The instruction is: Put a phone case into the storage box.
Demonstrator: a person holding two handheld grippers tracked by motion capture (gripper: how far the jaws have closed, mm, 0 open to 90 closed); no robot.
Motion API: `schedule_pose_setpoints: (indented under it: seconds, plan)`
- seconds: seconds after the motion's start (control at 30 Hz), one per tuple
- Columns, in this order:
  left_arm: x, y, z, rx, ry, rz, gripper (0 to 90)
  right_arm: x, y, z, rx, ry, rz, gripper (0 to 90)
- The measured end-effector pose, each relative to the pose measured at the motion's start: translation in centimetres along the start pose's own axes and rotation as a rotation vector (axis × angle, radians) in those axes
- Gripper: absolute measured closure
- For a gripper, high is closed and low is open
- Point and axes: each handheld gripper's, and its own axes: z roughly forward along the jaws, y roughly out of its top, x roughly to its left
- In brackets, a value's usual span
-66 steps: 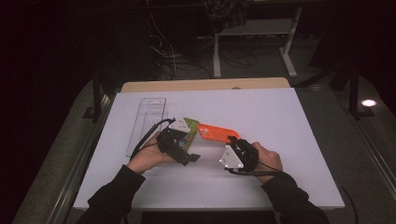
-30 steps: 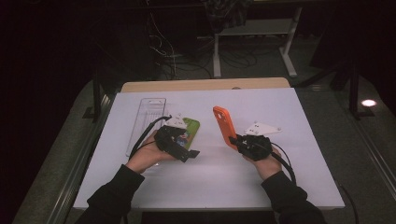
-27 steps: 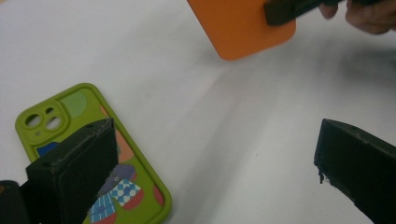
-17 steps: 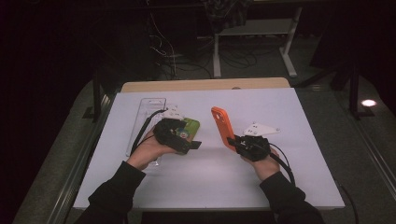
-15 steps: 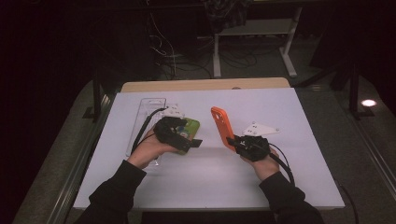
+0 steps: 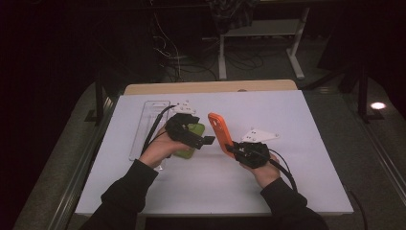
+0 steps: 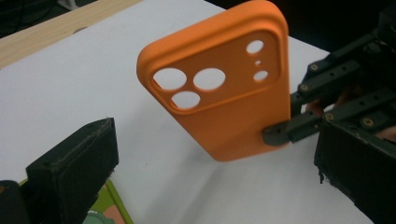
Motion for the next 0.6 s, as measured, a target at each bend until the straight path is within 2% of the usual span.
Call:
schedule_pose_setpoints:
  seconds: [0.1,0.27,0.6]
  plan:
    - [0.1,-0.2,0.1,-0.020,-0.006,-0.025,0.0,0.3,0.1,0.1,0.006,0.011,0.000,78.3]
    - [0.2,-0.3,0.1,-0.036,-0.002,-0.037,0.0,0.8,0.1,0.4,0.004,0.033,0.001,78.2]
    - [0.4,-0.7,0.6,-0.044,-0.004,-0.025,0.0,1.8,0.3,1.3,0.006,0.067,-0.003,78.3]
